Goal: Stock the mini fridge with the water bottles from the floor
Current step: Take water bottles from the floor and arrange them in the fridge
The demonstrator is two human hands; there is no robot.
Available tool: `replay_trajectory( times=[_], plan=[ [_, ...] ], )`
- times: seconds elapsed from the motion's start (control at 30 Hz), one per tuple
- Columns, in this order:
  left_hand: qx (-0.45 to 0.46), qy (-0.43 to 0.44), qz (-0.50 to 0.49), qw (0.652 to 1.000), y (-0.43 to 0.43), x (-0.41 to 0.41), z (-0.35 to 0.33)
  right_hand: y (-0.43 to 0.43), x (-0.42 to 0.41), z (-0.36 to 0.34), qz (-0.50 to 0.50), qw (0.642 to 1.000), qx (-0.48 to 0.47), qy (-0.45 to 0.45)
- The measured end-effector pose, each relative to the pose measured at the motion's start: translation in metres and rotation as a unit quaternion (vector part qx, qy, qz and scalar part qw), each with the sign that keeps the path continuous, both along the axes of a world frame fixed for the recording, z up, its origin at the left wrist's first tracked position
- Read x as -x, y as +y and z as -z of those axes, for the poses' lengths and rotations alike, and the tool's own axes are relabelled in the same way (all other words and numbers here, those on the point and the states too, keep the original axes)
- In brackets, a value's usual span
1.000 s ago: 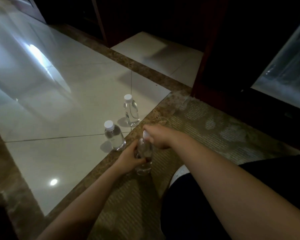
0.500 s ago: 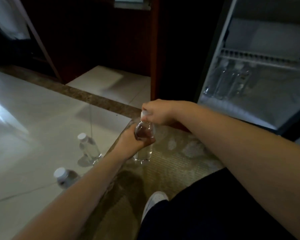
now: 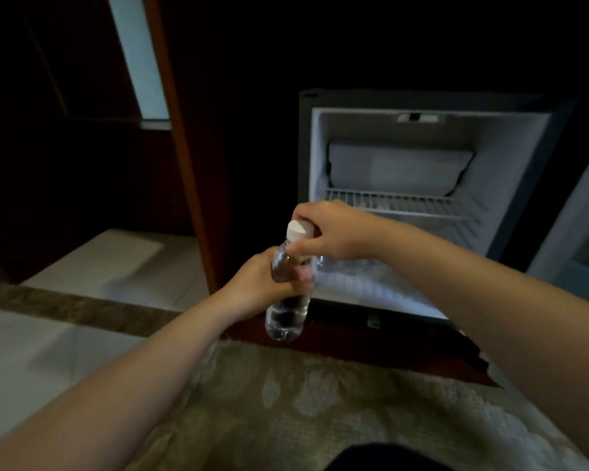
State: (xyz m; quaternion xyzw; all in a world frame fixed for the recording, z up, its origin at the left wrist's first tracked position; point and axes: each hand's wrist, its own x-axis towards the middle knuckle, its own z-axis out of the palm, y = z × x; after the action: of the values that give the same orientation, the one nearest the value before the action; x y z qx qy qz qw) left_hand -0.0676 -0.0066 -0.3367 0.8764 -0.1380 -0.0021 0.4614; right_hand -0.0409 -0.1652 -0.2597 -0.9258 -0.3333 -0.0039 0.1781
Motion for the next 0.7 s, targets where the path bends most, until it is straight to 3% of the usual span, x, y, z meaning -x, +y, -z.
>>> replay_trajectory(
  times=[0.3,0.5,0.7],
  plan=[
    [-0.006,0.006,0.053,0.999,-0.079,-0.084,-0.025,-0.079,-0.055,-0.01,0.11,0.993,-0.03,-0.035],
    [-0.253,-0.037,0.049,0.966,-0.132,-0.141,-0.024,-0.121,-0.078,0.022,0.193,0.973,-0.05,-0.119],
    [-0.236,-0.025,0.051,0.97,-0.172,-0.163,-0.005,-0.145,-0.109,0.059,0.276,0.945,-0.079,-0.155]
  ],
)
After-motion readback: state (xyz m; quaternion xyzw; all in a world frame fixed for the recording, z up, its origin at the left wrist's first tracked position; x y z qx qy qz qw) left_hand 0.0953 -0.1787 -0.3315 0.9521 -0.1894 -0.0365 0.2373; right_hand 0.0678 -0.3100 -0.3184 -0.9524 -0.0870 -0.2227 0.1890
